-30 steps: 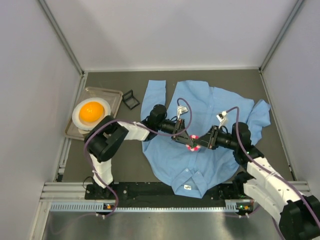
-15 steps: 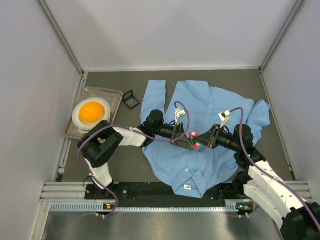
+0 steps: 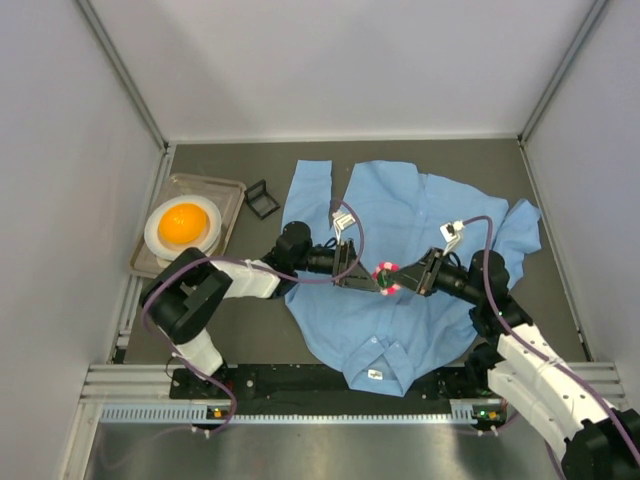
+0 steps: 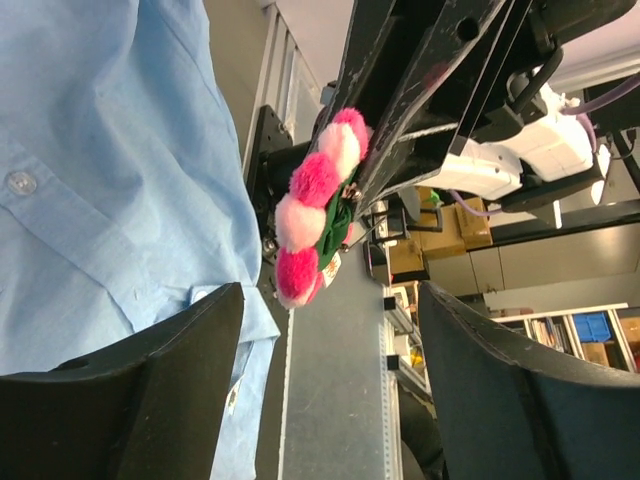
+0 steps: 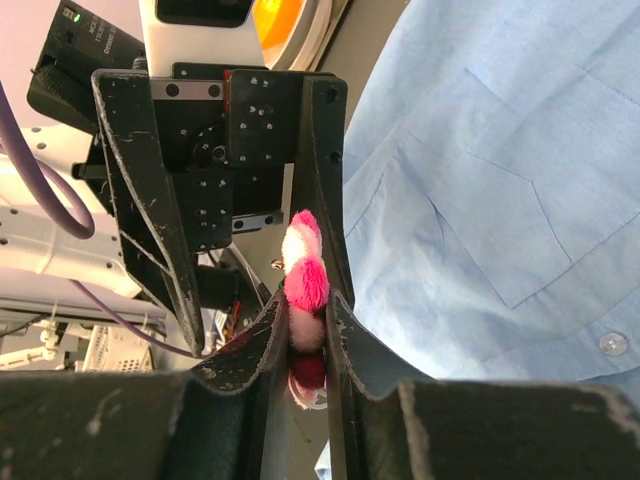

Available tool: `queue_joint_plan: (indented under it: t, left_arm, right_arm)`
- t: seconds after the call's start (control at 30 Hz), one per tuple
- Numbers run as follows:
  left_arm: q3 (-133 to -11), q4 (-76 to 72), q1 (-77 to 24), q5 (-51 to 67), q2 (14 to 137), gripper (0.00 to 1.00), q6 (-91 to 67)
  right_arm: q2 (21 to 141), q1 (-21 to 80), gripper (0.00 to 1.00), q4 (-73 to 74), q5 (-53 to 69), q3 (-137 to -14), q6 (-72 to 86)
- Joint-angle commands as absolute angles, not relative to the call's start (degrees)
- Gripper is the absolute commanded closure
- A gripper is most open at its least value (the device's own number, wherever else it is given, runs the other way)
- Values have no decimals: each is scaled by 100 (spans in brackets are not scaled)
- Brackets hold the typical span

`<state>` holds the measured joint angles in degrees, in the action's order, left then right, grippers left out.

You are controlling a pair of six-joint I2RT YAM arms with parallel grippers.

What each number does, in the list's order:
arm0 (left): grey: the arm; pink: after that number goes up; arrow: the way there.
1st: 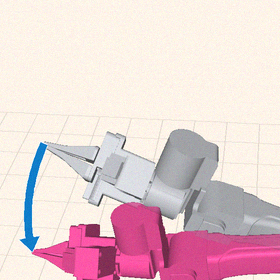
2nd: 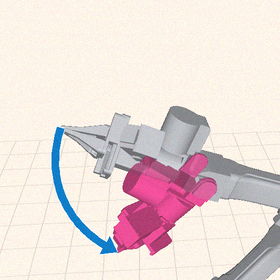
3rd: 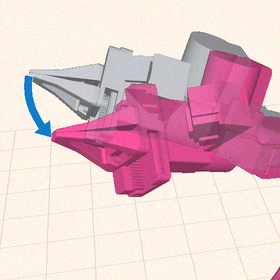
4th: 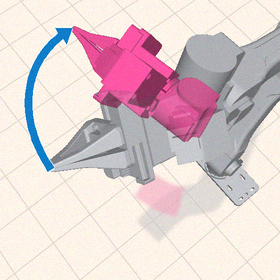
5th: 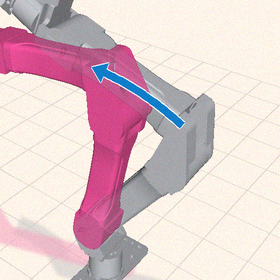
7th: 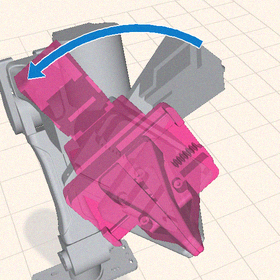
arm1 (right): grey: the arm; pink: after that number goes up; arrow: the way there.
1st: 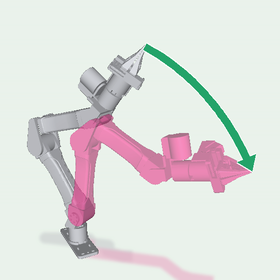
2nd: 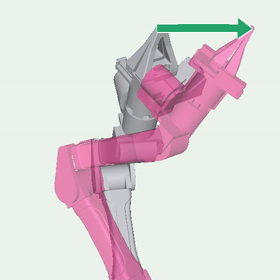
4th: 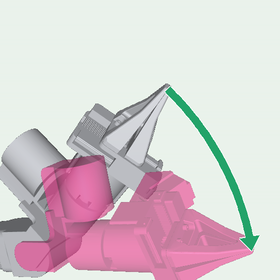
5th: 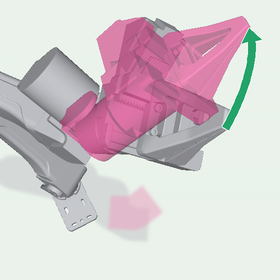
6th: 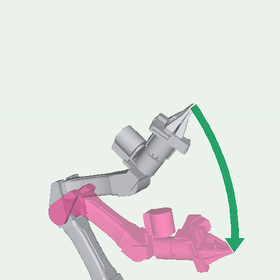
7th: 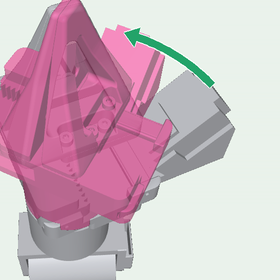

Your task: Remove the brooch from the garment

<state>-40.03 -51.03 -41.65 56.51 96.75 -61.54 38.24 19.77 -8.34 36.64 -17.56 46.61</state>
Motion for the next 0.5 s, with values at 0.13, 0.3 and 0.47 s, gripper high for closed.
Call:
queue_joint_plan:
  t: [0.13, 0.3, 0.47]
  left_arm:
    - [-4043, -6467, -4148, 5317, 9808, 38, -6775]
    - [-4052, -7672, -4148, 5326, 10177, 52, -7469]
    - [-4096, -7998, -4157, 5300, 10327, 61, -7612]
  right_arm:
    - [3753, 2048, 100, -1415, 3674, -1802, 4931]
    - [3779, 2048, 100, -1433, 3718, -1793, 4931]
    - [3806, 2048, 100, -1441, 3726, -1793, 4931]
